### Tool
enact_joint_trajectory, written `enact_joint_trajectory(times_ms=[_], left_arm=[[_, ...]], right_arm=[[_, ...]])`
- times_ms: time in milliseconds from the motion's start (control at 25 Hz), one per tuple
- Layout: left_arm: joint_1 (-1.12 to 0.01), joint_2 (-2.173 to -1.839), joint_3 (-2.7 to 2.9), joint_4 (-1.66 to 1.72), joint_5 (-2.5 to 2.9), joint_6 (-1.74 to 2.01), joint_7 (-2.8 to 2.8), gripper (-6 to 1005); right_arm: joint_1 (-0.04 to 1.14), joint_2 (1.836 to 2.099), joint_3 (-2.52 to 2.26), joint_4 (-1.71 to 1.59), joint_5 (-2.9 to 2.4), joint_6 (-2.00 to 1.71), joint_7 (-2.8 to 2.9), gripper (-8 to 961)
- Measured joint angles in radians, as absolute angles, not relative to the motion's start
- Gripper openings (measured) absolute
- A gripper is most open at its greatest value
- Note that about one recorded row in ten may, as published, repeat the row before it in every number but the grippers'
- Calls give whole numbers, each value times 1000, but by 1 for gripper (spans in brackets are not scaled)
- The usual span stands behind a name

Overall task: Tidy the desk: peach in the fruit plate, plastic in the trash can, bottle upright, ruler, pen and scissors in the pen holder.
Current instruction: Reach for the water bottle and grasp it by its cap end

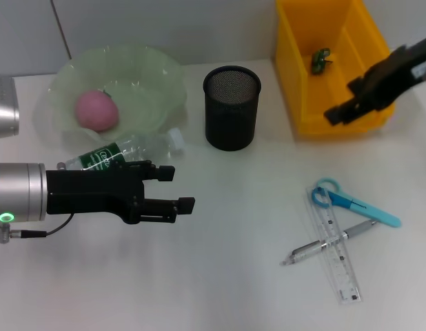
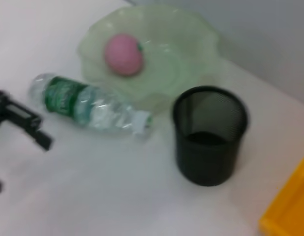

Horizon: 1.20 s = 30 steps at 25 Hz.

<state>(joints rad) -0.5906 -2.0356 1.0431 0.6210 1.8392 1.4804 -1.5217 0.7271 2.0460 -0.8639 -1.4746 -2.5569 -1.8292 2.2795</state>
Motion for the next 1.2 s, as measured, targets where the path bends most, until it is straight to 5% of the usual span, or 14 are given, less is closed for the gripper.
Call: enact_joint_trajectory(times_ms=[320,720,1040,1200], left_arm=[[-593,-2036,1043,628,1836,1489,-1529,831],[-615,-2048,1037,671,1836,1475,-1547,830],[-674,-2031,1043,689,1854,1452,-1608,828],[-716,-2055,1048,756,1960,1381,-1623,827]], right_arm=[[547,2046,-796,-1297,-2233,-1824,1845,743],[510,1977,-582,-755,-2167,-1778,1336,742],[464,2001,-574,-708,-2159,-1774,1219,742],[462,2008,-573,-689,-2159,-1773,1224,742]])
